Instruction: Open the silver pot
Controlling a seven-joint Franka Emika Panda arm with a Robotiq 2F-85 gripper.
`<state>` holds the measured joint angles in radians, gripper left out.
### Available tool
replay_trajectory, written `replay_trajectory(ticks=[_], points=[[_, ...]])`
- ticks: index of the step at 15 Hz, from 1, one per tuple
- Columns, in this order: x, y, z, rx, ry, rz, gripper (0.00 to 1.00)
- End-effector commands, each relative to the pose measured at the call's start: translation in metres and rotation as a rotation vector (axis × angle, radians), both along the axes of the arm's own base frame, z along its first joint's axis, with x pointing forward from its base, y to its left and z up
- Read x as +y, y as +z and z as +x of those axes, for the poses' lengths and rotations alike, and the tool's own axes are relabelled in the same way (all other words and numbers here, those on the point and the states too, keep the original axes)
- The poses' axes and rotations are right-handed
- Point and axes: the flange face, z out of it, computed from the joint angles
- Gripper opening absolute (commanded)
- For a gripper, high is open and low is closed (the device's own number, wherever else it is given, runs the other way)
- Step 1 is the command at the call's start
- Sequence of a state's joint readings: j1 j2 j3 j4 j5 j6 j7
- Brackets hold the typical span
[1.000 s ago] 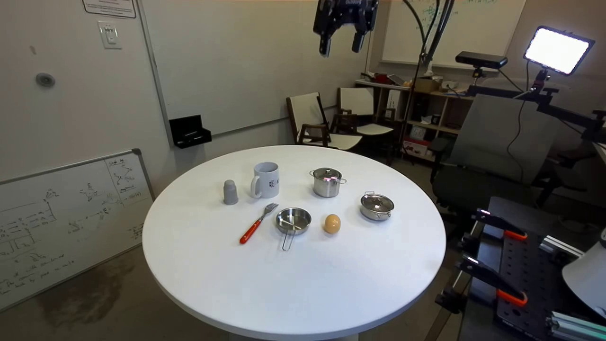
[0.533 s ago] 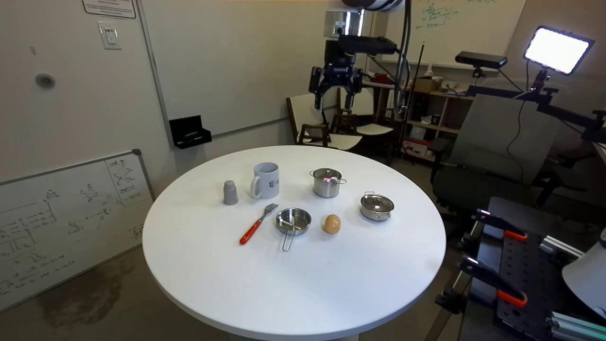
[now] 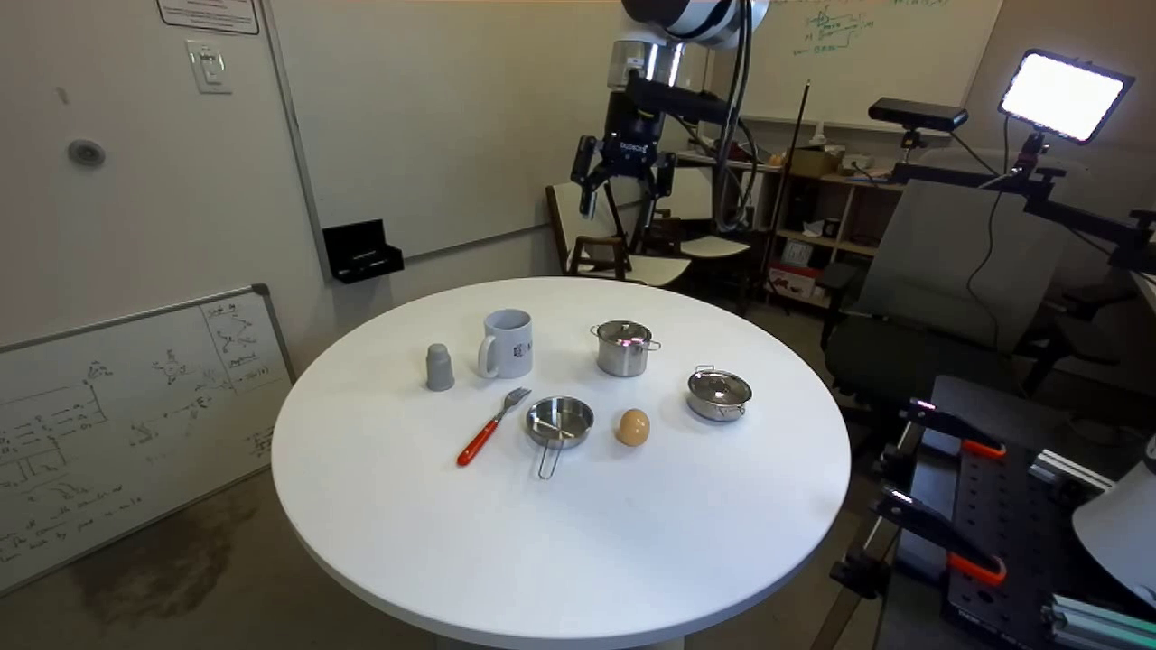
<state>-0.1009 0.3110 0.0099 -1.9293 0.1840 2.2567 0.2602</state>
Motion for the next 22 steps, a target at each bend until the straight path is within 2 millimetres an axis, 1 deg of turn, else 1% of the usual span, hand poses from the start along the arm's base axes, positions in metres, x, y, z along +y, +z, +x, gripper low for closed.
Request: replay_trajectory(ticks=[1, 3, 5, 7, 10, 13, 16, 19, 21, 22], points=[[0.002, -0.002, 0.003, -0.010, -0.008, -0.010, 1.00], [0.003, -0.010, 0.010, -0.018, -0.017, -0.001, 1.00], [0.000, -0.019, 0.018, -0.045, -0.041, -0.011, 1.00], [-0.010, -0.031, 0.029, -0.081, -0.080, -0.045, 1.00], [-0.032, -0.055, 0.042, -0.106, -0.128, -0.083, 1.00], [-0.070, -0.095, 0.046, -0.074, -0.176, -0.095, 1.00], [-0.099, -0.128, 0.046, -0.014, -0.218, -0.102, 1.00], [-0.109, -0.152, 0.045, 0.016, -0.237, -0.073, 1.00], [-0.110, -0.161, 0.046, 0.028, -0.246, -0.067, 1.00], [-0.108, -0.163, 0.047, 0.030, -0.251, -0.063, 1.00]])
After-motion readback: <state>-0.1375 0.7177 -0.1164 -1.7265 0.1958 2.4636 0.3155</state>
